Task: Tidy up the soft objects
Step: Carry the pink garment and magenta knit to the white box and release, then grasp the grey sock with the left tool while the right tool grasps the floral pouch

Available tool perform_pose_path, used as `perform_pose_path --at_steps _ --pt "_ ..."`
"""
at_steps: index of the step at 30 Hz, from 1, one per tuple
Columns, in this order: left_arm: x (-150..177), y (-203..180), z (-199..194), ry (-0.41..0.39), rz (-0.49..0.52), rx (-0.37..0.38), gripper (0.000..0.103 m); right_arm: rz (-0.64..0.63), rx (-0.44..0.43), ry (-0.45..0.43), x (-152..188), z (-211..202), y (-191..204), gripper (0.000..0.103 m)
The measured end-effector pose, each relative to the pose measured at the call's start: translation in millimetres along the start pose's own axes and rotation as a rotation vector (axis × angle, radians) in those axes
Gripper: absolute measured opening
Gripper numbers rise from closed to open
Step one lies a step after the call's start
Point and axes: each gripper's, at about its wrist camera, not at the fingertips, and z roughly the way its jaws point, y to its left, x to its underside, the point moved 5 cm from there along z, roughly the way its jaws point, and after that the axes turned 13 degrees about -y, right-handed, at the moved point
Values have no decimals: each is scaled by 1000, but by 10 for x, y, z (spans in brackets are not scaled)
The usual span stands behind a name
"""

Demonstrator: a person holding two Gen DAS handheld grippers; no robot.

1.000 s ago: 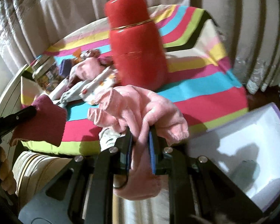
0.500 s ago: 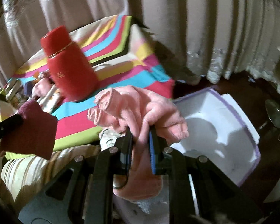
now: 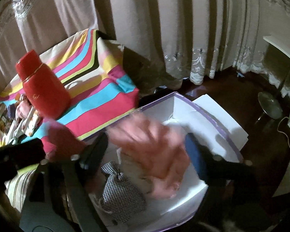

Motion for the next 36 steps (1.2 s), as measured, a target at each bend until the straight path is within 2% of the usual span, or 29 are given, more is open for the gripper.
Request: perform_pose_path --at_steps 1,8,16,22,29,36 --pt "12 -8 -2 -1 3 1 59 3 2 2 1 0 -20 85" --pt "-23 120 -125 -24 -24 -25 60 16 4 15 20 -4 -61 85" --pt "-56 523 -478 -132 -6 -163 62 -46 -15 -34 -67 -120 197 85" --pt "-3 1067 -864 -150 -76 -285 62 -95 -46 -42 -112 -175 519 89" --pt "123 1713 -1429 -211 -170 -405 62 -229 -54 -52 -69 -256 1043 92" --pt "351 2284 -1930 -240 -239 -499 62 -323 -126 -71 22 -309 1562 92"
